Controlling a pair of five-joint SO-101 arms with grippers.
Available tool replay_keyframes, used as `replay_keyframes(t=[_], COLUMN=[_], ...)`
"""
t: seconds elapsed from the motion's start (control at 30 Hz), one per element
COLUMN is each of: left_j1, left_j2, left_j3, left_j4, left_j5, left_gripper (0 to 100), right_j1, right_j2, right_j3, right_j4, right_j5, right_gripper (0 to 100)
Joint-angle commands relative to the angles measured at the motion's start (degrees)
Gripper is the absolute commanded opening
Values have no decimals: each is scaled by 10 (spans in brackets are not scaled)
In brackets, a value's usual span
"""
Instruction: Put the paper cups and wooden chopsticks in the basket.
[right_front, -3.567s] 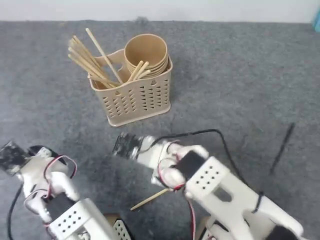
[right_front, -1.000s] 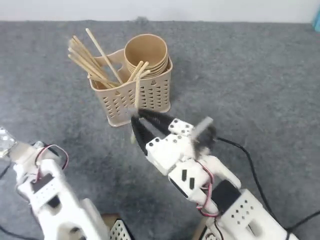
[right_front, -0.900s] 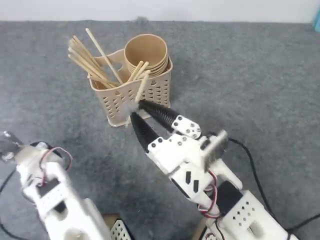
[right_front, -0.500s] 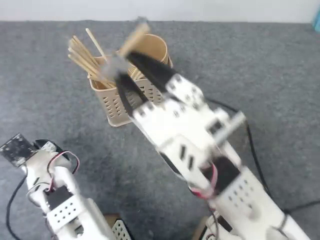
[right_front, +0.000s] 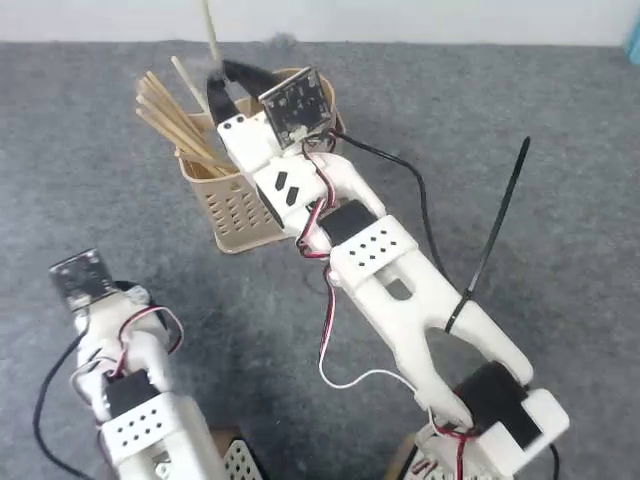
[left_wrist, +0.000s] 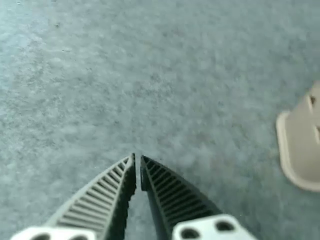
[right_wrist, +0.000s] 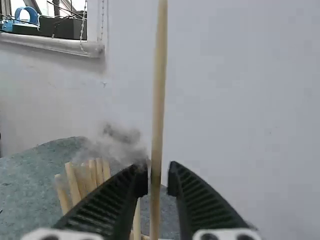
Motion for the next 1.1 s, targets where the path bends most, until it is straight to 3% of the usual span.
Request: replay_keyframes(t=[0.0, 0.13, 0.37, 0.6, 0.9, 1.07], left_j1=[37, 57, 114, 159, 170, 173], left_j2=[-11, -11, -18, -120, -188, -191], left_j3=[-3, -3, -7, -3, -4, -4], left_j4=[27, 30, 95, 219, 265, 287], left_j5=[-29, -27, -27, -27, -28, -27], left_gripper=[13, 13, 13, 13, 13, 13], right_j1=[3, -8, -27, 22, 252, 391], right_j2=[-10, -53, -233, -458, -643, -731], right_j3=[-35, -35, -35, -34, -1, 120], right_j4=[-7, 24, 273, 488, 788, 870], right_j5=[9, 9, 4, -96, -123, -119], right_gripper=[184, 162, 157, 156, 154, 113])
